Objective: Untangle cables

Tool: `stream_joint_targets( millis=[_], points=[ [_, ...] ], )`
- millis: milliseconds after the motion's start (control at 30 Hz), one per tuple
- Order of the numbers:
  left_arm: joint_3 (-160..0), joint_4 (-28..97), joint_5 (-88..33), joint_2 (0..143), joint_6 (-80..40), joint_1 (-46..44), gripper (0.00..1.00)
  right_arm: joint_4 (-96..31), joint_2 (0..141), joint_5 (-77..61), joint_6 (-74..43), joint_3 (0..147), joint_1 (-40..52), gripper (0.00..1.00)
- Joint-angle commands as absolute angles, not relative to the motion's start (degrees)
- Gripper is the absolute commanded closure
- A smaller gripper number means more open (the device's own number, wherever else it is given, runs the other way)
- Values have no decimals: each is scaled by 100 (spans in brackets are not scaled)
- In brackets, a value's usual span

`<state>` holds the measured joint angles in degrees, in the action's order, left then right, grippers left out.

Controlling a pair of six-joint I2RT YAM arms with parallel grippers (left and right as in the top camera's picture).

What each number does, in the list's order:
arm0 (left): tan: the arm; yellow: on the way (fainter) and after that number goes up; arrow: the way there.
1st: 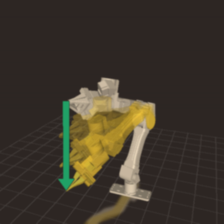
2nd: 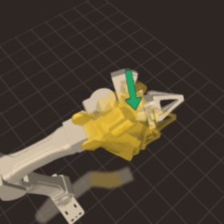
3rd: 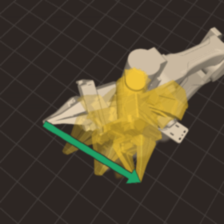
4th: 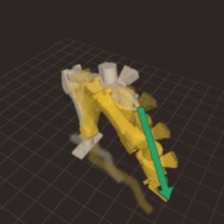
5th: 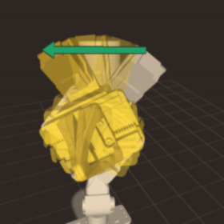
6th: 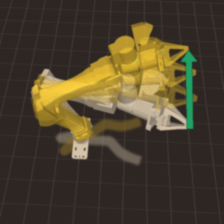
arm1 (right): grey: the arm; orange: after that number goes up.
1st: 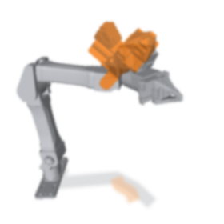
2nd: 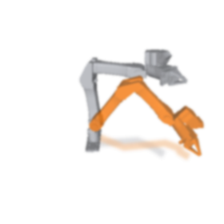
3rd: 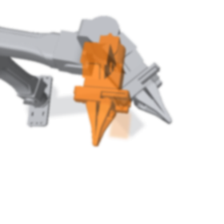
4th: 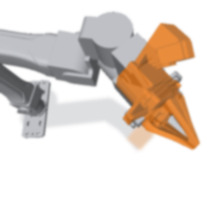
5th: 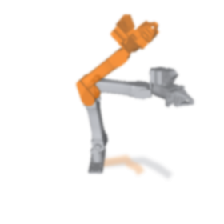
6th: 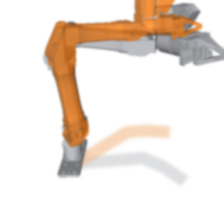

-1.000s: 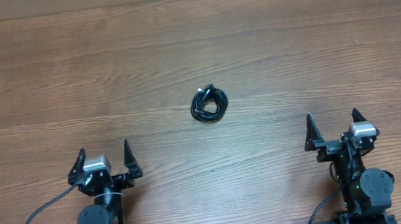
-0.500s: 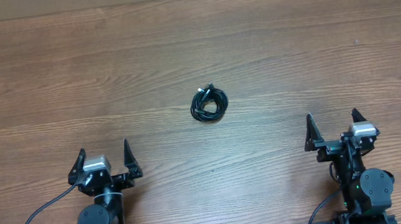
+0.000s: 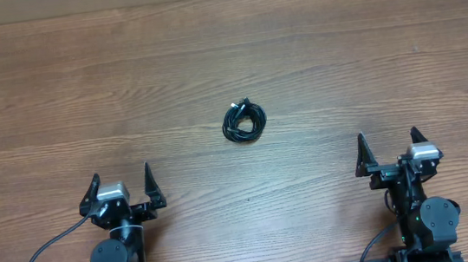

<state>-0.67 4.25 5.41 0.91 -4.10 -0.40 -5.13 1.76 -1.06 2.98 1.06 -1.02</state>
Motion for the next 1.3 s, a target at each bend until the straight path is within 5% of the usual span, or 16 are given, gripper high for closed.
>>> stream_joint_targets(
  millis=[0,433,767,1067,1267],
  points=[
    [-30,403,530,25,-296,-78,0,-475,113,-54,307,45,-75,0],
    [-513,-2163,-733,49,-862,-78,0,-475,115,-54,309,45,-75,0],
    [-4462,1083,-1691,3159,419,-78,0,-362,113,-32,305,47,-75,0],
    [-7439,3275,-5395,6713,298,-113,0,899,113,-3887,-1382,49,-64,0],
    [-8110,4462,-3446,8038,329,-991,0,1684,126,-3859,-1890,786,-104,0]
  ],
)
